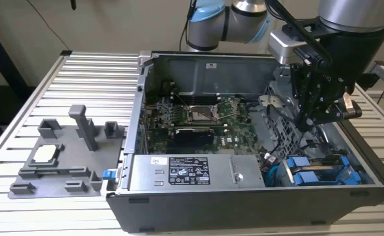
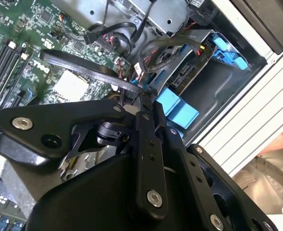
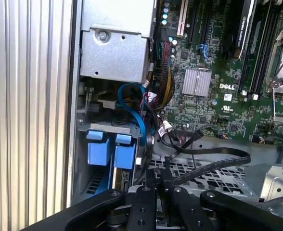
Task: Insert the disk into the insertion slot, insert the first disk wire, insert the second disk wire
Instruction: 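Insert the first disk wire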
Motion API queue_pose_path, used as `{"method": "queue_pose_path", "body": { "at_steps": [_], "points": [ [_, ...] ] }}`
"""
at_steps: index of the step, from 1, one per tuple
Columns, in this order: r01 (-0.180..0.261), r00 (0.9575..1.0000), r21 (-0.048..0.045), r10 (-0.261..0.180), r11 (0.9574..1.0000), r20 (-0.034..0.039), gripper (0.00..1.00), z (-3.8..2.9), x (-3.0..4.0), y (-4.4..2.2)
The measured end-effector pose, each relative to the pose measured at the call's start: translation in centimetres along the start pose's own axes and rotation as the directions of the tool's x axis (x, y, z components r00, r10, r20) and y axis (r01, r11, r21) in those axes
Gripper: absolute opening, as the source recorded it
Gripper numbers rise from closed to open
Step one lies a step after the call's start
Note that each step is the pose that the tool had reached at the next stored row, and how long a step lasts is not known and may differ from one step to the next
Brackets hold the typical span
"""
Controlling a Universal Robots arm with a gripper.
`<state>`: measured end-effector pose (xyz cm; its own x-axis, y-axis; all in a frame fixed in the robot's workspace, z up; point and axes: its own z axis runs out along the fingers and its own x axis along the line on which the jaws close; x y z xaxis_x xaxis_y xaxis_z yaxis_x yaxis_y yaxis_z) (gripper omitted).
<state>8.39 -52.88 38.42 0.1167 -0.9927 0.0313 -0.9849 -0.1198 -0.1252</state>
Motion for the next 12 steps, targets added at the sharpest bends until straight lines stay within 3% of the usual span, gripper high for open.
{"method": "queue_pose_path", "body": {
  "at_steps": [6, 12],
  "points": [
    [0.000, 1.0000, 0.0000, 0.000, 1.0000, -0.0001, 0.16, 0.00, 0.16, 0.01],
    [0.000, 1.0000, 0.0004, 0.000, 1.0000, 0.0028, 0.16, 0.05, 1.13, -0.12]
  ]
}}
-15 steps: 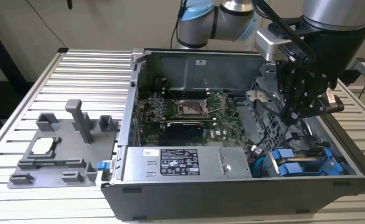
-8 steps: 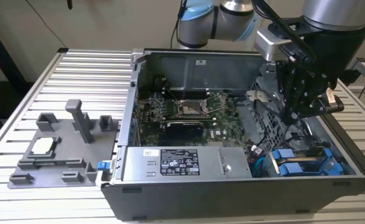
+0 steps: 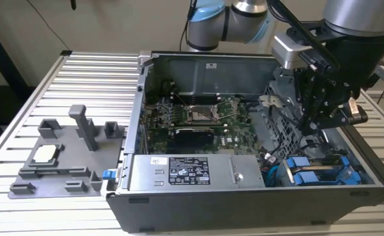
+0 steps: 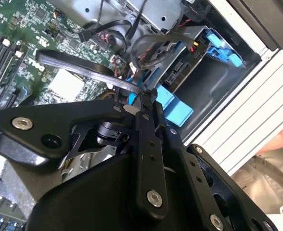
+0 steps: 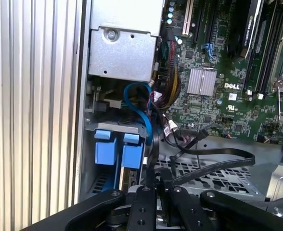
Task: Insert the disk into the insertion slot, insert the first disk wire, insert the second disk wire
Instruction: 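Insert the first disk wire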
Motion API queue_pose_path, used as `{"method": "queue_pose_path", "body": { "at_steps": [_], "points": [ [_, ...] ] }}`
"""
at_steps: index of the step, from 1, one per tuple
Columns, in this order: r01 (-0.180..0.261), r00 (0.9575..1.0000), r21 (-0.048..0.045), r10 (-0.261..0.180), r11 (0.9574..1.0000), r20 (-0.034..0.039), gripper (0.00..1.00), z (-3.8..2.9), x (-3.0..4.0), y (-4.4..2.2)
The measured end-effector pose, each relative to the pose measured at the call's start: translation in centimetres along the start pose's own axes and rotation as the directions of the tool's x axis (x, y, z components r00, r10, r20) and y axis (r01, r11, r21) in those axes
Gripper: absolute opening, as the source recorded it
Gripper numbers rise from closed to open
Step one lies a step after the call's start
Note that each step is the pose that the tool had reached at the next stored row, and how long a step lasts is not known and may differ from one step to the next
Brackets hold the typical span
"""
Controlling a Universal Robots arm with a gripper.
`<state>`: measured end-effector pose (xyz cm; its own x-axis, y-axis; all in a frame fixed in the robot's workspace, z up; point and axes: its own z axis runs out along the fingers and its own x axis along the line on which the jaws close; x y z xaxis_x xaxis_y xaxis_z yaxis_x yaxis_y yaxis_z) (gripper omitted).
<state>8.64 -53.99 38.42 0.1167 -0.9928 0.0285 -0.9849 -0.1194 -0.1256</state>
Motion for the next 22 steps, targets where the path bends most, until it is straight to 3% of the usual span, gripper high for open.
{"method": "queue_pose_path", "body": {
  "at_steps": [16, 22],
  "points": [
    [-0.001, 1.0000, -0.0048, 0.001, 1.0000, 0.0061, 0.16, 0.22, 3.46, -0.94],
    [-0.001, 1.0000, -0.0055, 0.001, 1.0000, 0.0061, 0.16, 0.22, 3.67, -0.98]
  ]
}}
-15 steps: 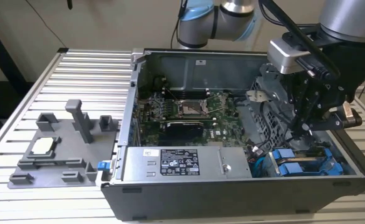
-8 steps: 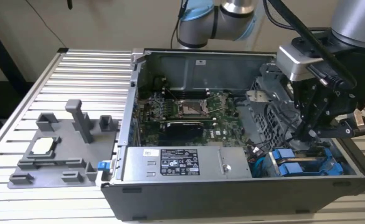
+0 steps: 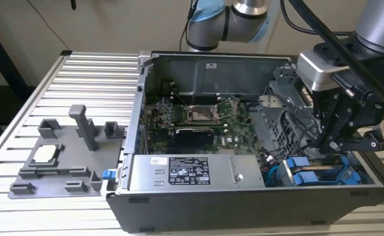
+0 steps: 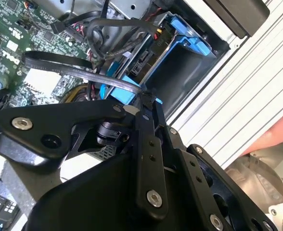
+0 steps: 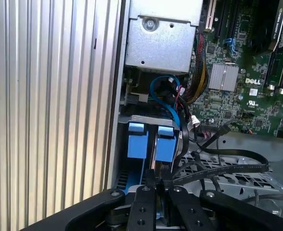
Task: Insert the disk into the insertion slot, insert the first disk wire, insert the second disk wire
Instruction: 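Insert the first disk wire, then insert the second disk wire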
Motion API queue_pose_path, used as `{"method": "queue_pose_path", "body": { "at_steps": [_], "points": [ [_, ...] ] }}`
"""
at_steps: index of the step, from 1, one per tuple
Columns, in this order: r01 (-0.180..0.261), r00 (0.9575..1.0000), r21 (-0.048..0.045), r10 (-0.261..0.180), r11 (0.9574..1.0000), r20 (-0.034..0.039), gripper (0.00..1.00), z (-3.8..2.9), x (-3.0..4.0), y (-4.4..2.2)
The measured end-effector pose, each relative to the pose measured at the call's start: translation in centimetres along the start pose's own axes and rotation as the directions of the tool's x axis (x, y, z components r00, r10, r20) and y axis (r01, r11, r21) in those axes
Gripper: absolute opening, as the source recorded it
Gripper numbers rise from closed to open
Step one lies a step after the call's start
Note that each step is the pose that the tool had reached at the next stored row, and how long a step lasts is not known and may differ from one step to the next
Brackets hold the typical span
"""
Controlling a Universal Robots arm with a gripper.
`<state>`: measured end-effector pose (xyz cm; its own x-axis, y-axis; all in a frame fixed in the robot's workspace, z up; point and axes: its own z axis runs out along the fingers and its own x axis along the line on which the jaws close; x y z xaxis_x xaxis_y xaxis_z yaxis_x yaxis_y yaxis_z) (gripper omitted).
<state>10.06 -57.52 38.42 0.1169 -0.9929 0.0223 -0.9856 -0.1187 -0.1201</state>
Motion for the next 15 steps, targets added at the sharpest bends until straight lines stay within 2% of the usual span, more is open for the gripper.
{"method": "queue_pose_path", "body": {
  "at_steps": [2, 3, 4, 8, 9, 10, 11, 12, 14, 15],
  "points": [
    [0.000, 1.0000, 0.0001, 0.000, 1.0000, 0.0012, 0.16, 0.00, 0.01, 0.00],
    [-0.001, 1.0000, 0.0008, 0.001, 1.0000, 0.0072, 0.16, 0.00, 0.02, 0.01],
    [-0.003, 0.9998, 0.0027, 0.003, 1.0000, 0.0220, 0.16, 0.01, 0.01, 0.00],
    [-0.015, 0.9958, 0.0101, 0.014, 0.9998, 0.0901, 0.16, 0.00, 0.01, 0.00],
    [-0.017, 0.9944, 0.0116, 0.016, 0.9998, 0.1044, 0.16, 0.01, 0.01, 0.00],
    [-0.019, 0.9932, 0.0127, 0.018, 0.9997, 0.1149, 0.16, 0.01, 0.02, 0.01],
    [-0.021, 0.9922, 0.0136, 0.019, 0.9997, 0.1235, 0.16, 0.01, 0.02, 0.01],
    [-0.022, 0.9915, 0.0141, 0.020, 0.9997, 0.1285, 0.16, 0.01, 0.02, 0.00],
    [-0.022, 0.9913, 0.0089, 0.020, 0.9997, 0.1301, 0.16, 0.01, 0.02, -0.09],
    [-0.022, 0.9911, 0.0006, 0.022, 0.9998, 0.1310, 0.16, 0.03, 0.04, -0.17]
  ]
}}
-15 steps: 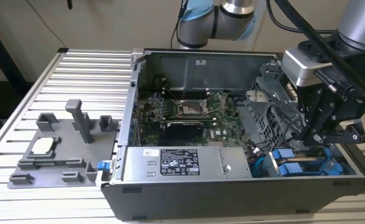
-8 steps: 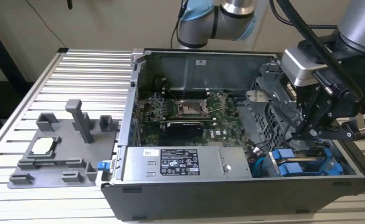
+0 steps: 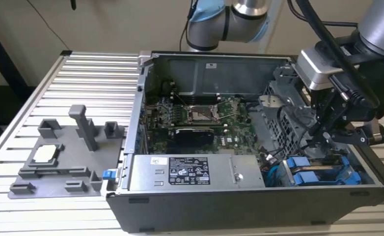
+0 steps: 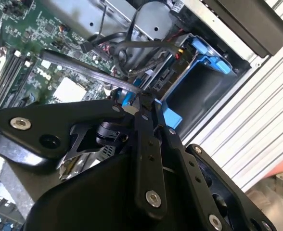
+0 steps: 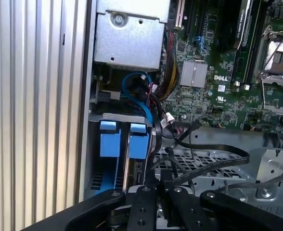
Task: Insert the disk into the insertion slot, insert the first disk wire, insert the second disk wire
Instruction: 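Insert the second disk wire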
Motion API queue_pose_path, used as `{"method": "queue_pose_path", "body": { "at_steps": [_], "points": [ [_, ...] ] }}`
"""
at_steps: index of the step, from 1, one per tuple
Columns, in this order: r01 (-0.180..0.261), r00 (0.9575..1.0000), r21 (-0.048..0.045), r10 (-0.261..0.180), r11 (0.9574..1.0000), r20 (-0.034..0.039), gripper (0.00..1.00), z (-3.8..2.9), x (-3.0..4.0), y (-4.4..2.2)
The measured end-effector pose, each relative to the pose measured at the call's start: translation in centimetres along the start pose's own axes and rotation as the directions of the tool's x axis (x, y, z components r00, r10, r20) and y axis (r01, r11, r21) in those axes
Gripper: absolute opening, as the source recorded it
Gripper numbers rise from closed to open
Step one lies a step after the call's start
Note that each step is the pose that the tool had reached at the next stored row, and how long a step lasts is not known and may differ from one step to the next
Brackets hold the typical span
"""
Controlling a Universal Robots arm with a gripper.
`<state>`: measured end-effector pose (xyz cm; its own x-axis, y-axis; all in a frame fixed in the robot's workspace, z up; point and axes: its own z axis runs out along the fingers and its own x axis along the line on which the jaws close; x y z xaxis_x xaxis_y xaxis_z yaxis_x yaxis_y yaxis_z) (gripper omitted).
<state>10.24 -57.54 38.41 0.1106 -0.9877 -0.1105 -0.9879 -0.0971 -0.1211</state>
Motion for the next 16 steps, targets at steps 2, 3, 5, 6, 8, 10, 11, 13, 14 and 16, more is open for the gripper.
{"method": "queue_pose_path", "body": {
  "at_steps": [2, 3, 5, 6, 8, 10, 11, 13, 14, 16],
  "points": [
    [-0.003, 1.0000, -0.0233, 0.003, 0.9997, 0.0022, 0.16, 0.03, 0.03, -0.26],
    [-0.004, 1.0000, -0.0354, 0.004, 0.9994, 0.0035, 0.16, 0.05, 0.04, -0.40],
    [-0.006, 1.0000, -0.0558, 0.007, 0.9984, 0.0053, 0.16, 0.08, 0.08, -0.72],
    [-0.008, 0.9999, -0.0655, 0.008, 0.9978, 0.0062, 0.16, 0.10, 0.10, -0.90],
    [-0.009, 0.9999, -0.0823, 0.010, 0.9966, 0.0077, 0.16, 0.14, 0.14, -1.27],
    [-0.011, 0.9999, -0.0969, 0.012, 0.9952, 0.0089, 0.16, 0.19, 0.19, -1.70],
    [-0.012, 0.9999, -0.1037, 0.013, 0.9945, 0.0095, 0.16, 0.21, 0.22, -1.94],
    [-0.013, 0.9998, -0.1156, 0.014, 0.9932, 0.0106, 0.16, 0.27, 0.29, -2.46],
    [-0.013, 0.9998, -0.1207, 0.015, 0.9926, 0.0110, 0.16, 0.30, 0.33, -2.72],
    [-0.014, 0.9998, -0.1247, 0.015, 0.9921, 0.0113, 0.16, 0.33, 0.40, -3.01]
  ]
}}
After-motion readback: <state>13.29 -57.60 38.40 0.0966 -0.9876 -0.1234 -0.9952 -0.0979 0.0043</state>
